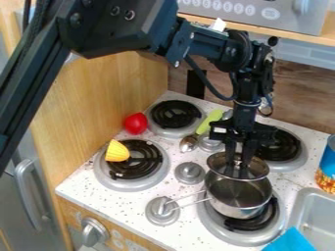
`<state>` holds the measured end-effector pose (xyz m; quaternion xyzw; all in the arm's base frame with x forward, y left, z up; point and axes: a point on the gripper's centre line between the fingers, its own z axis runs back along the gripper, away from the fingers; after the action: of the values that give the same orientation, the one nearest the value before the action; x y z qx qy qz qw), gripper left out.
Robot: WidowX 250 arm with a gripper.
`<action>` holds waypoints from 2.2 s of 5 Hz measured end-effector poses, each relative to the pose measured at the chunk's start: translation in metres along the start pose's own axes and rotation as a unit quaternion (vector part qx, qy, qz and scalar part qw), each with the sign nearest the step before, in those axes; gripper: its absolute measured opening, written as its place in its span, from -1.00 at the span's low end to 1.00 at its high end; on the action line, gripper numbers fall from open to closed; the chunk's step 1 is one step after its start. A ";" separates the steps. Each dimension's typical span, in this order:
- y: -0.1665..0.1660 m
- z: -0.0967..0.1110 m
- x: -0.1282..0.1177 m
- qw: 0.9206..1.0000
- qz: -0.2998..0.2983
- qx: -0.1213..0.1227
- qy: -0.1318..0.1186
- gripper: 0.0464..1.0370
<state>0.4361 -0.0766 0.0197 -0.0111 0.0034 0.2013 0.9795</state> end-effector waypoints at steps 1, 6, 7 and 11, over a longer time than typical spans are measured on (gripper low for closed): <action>-0.002 0.000 0.000 1.000 0.005 -0.001 -0.002 -0.44; -0.041 0.008 -0.043 0.997 -0.050 0.007 -0.060 -0.44; -0.042 0.010 -0.059 0.995 -0.065 0.019 -0.071 -0.44; -0.003 0.025 -0.084 0.993 -0.059 0.022 -0.095 -0.44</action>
<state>0.3601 -0.1117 0.0461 0.0299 -0.0862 0.1431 0.9855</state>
